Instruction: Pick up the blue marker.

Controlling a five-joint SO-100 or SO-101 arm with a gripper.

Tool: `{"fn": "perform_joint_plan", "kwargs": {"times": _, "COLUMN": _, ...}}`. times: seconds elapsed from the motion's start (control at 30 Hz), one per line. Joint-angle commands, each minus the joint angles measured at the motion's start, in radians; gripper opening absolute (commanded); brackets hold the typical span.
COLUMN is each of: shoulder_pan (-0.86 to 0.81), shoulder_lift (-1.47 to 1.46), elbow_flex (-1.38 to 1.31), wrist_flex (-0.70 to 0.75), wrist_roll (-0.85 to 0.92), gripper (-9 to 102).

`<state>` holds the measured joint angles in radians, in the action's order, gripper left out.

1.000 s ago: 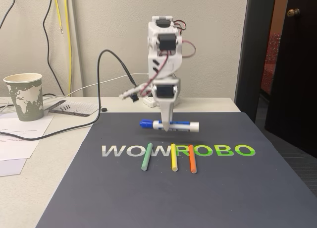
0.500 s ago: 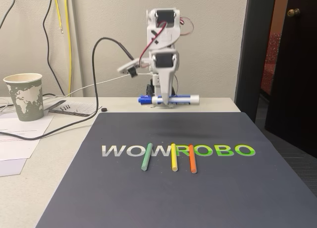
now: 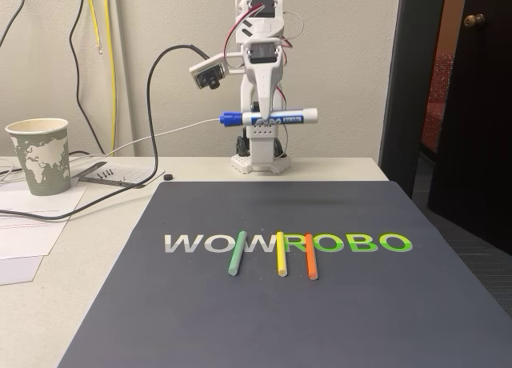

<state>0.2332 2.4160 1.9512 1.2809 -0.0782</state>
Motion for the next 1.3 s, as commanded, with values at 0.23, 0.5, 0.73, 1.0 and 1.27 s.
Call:
{"fn": "perform_joint_plan", "kwargs": {"times": 0.23, "shoulder_pan": 0.015, "shoulder_lift": 0.288, "elbow_flex": 0.152, "wrist_flex": -0.029, "wrist_roll": -0.020, "gripper": 2}}
{"fn": "perform_joint_plan", "kwargs": {"times": 0.5, "shoulder_pan": 0.023, "shoulder_lift": 0.517, "elbow_flex": 0.341, "wrist_flex": -0.031, "wrist_roll": -0.006, "gripper": 2}}
{"fn": "perform_joint_plan", "kwargs": {"times": 0.73, "shoulder_pan": 0.017, "shoulder_lift": 0.770, "elbow_flex": 0.532, "wrist_flex": -0.040, "wrist_roll": 0.000, "gripper": 2}}
{"fn": "perform_joint_plan", "kwargs": {"times": 1.0, "shoulder_pan": 0.002, "shoulder_lift": 0.759, "elbow_flex": 0.540, "wrist_flex": -0.037, "wrist_roll": 0.003, "gripper": 2}}
{"fn": "perform_joint_plan", "kwargs": {"times": 1.27, "shoulder_pan": -0.005, "shoulder_lift": 0.752, "elbow_flex": 0.543, "wrist_flex": -0.058, "wrist_roll": -0.002, "gripper": 2}}
